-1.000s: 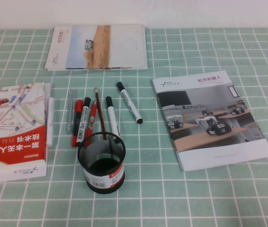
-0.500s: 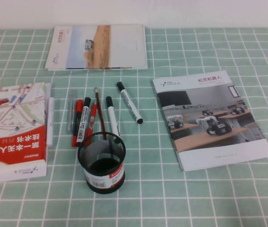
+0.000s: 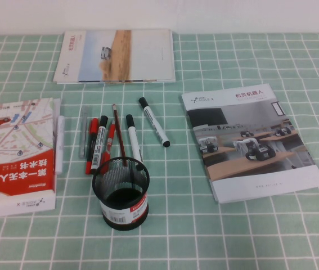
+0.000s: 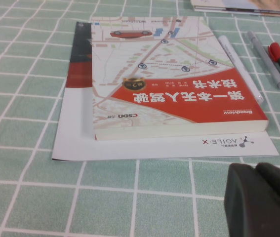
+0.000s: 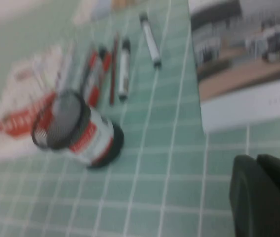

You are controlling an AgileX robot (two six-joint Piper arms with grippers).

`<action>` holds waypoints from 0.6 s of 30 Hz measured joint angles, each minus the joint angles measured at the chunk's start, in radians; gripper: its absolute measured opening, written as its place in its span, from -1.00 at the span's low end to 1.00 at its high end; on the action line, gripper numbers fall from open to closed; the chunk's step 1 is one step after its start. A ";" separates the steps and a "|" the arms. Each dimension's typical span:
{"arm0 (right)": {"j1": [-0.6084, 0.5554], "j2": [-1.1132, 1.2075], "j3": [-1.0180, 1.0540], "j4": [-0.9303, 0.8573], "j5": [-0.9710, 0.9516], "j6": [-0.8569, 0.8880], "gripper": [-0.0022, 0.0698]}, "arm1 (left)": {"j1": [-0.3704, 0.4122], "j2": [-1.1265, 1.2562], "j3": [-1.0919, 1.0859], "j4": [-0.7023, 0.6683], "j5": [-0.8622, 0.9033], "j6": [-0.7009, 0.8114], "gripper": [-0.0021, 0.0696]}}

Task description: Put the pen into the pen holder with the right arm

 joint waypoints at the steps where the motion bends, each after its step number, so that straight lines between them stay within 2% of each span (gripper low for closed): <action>1: 0.000 0.072 -0.051 -0.029 0.042 0.000 -0.99 | 0.000 0.000 0.000 0.000 0.000 0.000 -0.95; 9: 0.016 0.498 -0.336 -0.156 0.200 -0.015 -0.99 | 0.000 0.000 0.000 0.000 0.000 0.000 -0.95; 18: 0.209 0.917 -0.666 -0.265 0.210 0.011 -0.99 | 0.000 0.000 0.000 0.000 0.000 0.000 -0.95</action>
